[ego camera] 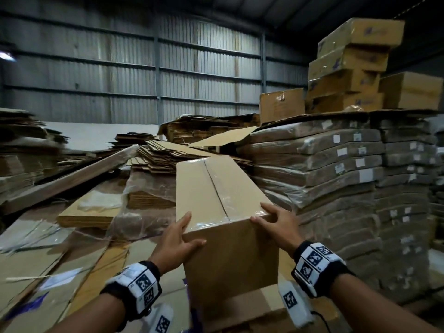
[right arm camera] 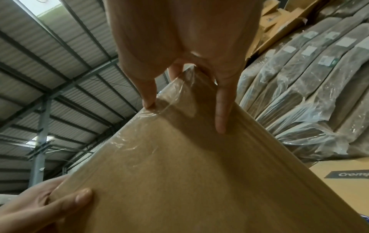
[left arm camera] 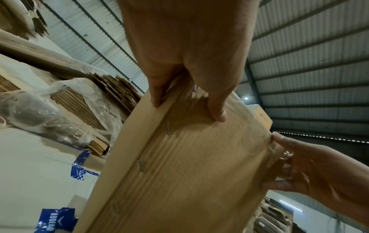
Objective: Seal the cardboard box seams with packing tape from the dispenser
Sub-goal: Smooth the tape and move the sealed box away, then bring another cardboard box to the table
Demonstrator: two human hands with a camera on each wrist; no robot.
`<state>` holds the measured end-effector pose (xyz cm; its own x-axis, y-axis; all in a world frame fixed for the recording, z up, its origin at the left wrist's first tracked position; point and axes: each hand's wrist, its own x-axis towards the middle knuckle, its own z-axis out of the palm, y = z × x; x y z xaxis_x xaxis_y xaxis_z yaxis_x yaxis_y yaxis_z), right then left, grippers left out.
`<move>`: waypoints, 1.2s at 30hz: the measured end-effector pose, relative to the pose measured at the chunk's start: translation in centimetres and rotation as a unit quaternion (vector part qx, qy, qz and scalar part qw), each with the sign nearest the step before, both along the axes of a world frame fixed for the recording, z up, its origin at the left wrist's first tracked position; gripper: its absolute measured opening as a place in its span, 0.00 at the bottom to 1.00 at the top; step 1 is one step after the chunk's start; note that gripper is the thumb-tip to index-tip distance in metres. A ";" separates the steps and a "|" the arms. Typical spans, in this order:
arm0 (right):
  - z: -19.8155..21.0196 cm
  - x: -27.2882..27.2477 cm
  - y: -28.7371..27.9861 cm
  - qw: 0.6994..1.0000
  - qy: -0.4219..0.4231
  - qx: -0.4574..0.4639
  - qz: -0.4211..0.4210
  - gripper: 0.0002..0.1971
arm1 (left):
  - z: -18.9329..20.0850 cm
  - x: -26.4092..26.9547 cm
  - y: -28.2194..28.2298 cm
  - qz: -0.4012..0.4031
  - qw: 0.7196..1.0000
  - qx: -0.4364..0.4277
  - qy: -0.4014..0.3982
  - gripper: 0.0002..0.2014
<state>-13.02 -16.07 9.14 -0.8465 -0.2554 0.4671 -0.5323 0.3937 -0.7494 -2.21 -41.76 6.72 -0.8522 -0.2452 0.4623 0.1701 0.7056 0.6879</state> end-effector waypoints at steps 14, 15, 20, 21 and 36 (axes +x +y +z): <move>-14.8 -28.4 -10.2 0.997 -0.042 0.059 -0.010 0.23 | -10.4 -26.1 -7.8 0.091 0.988 -0.056 -0.115 0.44; -15.5 -29.0 -10.8 0.997 -0.039 0.056 -0.020 0.22 | -10.8 -26.8 -8.2 0.097 0.987 -0.054 -0.112 0.44; -15.3 -30.1 -11.4 0.996 -0.062 0.063 -0.007 0.24 | -10.8 -28.0 -9.1 0.105 0.985 -0.055 -0.123 0.45; -14.8 -29.9 -11.2 0.995 -0.076 0.070 0.003 0.26 | -10.5 -27.9 -9.0 0.109 0.983 -0.063 -0.137 0.47; -6.4 0.5 -1.0 0.996 0.043 -0.070 0.044 0.29 | -5.9 -3.2 3.3 -0.012 0.982 0.124 0.144 0.35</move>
<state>-12.47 -17.11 2.70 -0.7792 -0.2544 0.5728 -0.6244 0.2368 -0.7443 -5.41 -38.42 0.85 -0.7013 -0.3623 0.6139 0.3968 0.5169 0.7585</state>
